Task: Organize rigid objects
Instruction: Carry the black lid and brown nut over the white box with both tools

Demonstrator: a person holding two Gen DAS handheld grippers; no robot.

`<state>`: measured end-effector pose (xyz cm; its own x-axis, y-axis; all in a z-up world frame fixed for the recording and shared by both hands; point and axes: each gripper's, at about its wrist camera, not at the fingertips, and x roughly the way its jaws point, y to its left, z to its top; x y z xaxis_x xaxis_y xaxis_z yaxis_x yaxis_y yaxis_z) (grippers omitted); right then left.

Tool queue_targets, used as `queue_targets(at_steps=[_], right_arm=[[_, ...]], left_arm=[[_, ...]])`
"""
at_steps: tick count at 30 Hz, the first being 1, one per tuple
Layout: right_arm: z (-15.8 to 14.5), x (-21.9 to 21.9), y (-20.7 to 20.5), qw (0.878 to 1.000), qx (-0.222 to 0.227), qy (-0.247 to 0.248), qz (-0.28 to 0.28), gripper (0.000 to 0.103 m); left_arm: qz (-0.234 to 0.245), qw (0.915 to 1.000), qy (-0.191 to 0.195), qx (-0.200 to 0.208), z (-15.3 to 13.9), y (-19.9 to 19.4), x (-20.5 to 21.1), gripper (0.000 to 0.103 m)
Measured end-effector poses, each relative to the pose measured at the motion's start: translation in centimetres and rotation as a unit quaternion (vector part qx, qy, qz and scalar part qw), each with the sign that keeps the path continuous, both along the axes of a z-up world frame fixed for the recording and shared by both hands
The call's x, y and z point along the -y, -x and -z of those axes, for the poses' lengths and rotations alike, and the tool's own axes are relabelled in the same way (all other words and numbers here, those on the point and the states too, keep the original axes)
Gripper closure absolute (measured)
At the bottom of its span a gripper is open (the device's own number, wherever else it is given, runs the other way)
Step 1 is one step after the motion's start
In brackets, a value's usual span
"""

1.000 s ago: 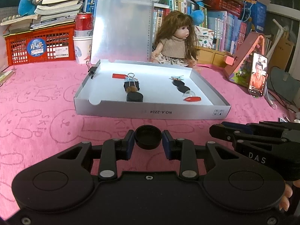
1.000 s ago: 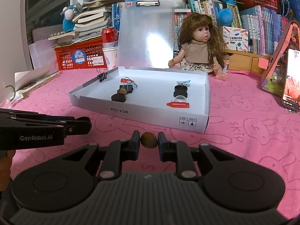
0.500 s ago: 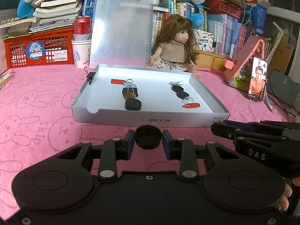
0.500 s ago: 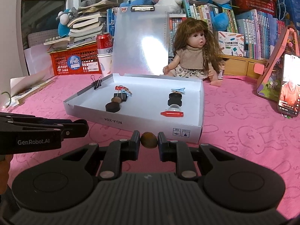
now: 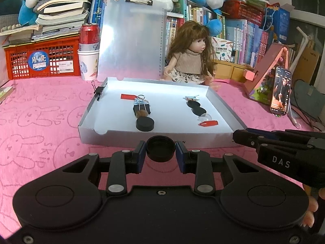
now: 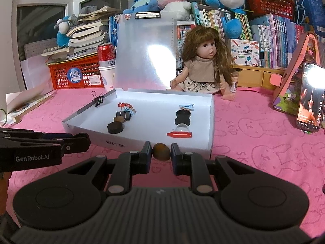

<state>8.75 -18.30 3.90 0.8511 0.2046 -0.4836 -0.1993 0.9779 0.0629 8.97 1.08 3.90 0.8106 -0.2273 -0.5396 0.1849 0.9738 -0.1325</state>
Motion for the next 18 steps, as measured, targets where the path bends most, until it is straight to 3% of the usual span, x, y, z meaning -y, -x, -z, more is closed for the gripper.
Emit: queue_targets(at_steps=[18], right_arm=[[-0.8, -0.3, -1.4, 1.000, 0.007, -0.004, 0.001, 0.078]], left_arm=[[-0.007, 0.9999, 0.009, -0.004, -0.9, -2.7, -0.3, 0.072]])
